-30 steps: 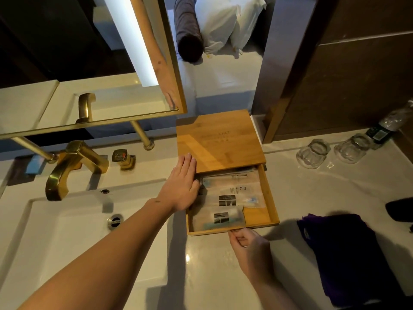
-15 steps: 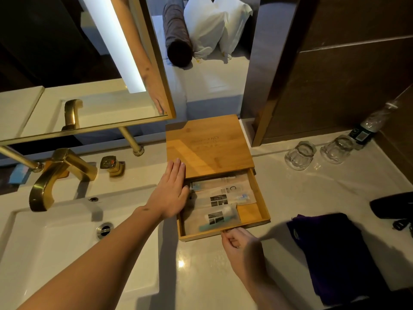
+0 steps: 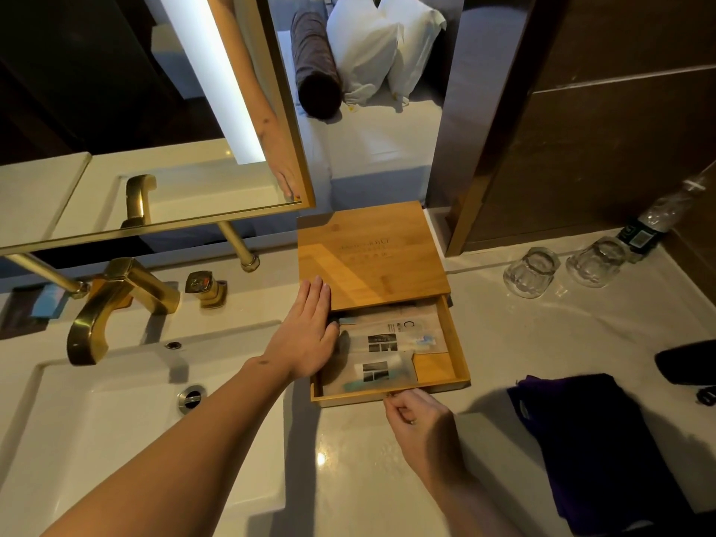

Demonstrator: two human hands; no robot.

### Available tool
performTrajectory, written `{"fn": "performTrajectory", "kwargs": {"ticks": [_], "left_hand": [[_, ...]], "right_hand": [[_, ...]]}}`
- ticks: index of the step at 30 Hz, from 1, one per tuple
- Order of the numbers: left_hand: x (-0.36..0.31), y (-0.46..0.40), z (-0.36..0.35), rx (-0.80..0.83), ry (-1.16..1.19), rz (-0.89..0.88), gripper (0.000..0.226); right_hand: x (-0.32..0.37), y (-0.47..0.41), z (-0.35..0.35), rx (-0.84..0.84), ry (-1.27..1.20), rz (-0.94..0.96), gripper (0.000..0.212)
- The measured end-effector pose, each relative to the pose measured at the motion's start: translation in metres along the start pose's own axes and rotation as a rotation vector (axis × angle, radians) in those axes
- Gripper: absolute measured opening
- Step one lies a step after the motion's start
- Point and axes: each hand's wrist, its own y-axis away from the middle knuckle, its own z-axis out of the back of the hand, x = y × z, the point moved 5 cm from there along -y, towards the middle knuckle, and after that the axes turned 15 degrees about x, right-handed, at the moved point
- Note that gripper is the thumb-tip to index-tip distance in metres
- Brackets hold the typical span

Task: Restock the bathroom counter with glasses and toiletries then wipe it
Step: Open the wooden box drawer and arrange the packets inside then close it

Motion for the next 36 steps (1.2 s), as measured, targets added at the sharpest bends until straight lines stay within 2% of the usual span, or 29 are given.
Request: {"fn": "performTrajectory", "kwargs": {"ticks": [8, 18, 21, 36], "left_hand": [[-0.003, -0.001, -0.001, -0.024, 0.013, -0.021, 0.073], [-0.008, -0.001, -0.004, -0.001, 0.038, -0.018, 0.072], [-0.009, -0.001, -0.001, -0.009, 0.039, -0.020, 0.072], [-0.006, -0.001, -0.003, -0.002, 0.056, -0.025, 0.075]], "right_hand": [[-0.009, -0.005, 0.006, 0.030, 0.044, 0.015, 0.002], [-0.007, -0.014, 0.013, 0.001, 0.036, 0.047, 0.010], [-0.010, -0.009, 0.008, -0.010, 0.044, 0.002, 0.002], [-0.011, -0.019, 0.008, 0.040, 0.035, -0.047, 0.010]]}}
